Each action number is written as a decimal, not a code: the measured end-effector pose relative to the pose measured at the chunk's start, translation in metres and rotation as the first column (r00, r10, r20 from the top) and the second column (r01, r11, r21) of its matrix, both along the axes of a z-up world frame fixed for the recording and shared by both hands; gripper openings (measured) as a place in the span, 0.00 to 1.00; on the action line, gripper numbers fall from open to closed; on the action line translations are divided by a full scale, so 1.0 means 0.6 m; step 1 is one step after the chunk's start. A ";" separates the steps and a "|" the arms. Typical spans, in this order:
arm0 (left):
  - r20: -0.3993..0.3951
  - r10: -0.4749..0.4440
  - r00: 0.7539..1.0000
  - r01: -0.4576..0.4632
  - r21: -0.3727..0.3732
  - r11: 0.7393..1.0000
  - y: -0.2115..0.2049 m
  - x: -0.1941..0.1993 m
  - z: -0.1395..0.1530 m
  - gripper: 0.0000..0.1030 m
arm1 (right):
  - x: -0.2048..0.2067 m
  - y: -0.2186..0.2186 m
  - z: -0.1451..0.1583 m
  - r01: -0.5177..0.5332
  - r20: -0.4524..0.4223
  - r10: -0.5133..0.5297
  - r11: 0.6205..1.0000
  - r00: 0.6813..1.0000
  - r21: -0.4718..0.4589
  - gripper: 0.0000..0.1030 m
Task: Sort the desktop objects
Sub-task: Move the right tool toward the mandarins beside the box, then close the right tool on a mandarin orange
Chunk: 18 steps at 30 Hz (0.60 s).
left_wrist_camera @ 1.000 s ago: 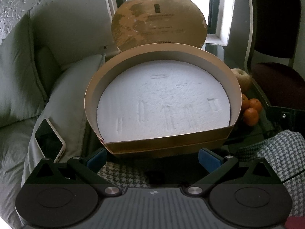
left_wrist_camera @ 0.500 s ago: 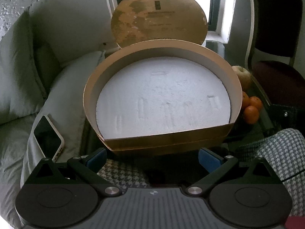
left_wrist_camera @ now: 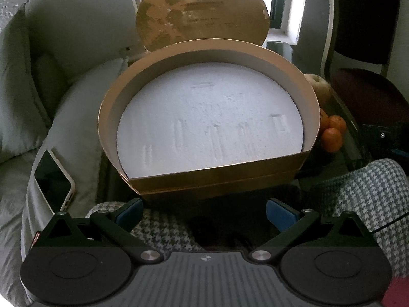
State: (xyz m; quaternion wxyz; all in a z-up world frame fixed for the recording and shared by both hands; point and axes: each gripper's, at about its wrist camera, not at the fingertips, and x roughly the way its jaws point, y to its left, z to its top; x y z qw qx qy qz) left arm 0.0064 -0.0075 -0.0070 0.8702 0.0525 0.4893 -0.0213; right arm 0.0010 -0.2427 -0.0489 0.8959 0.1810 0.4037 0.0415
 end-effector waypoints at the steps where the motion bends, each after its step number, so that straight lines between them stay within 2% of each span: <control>1: -0.005 -0.003 1.000 0.003 -0.002 1.000 0.000 0.000 -0.001 0.99 | 0.002 0.001 -0.001 -0.003 0.007 0.003 1.000 1.000 -0.017 1.00; 5: -0.022 -0.026 0.999 0.026 -0.009 1.000 -0.004 0.003 -0.005 0.99 | 0.010 -0.002 -0.009 -0.003 0.008 0.004 0.997 1.000 -0.074 1.00; 8: -0.032 -0.030 0.999 0.030 0.026 0.999 -0.011 0.007 -0.008 0.99 | 0.020 -0.007 -0.019 -0.006 0.004 0.006 0.996 1.000 -0.090 1.00; 12: -0.050 -0.031 0.998 0.033 0.035 0.999 -0.014 0.016 -0.013 0.98 | 0.034 -0.013 -0.033 -0.003 -0.001 0.003 0.992 1.000 -0.124 1.00; 16: -0.063 -0.015 0.998 0.017 0.026 1.000 -0.010 0.026 -0.016 0.97 | 0.053 -0.021 -0.056 -0.033 -0.066 0.029 0.997 0.997 -0.063 0.98; 18: -0.049 0.005 0.999 -0.005 0.007 1.000 -0.003 0.032 -0.014 0.97 | 0.058 -0.020 -0.065 -0.034 -0.079 0.028 0.997 0.996 -0.076 0.94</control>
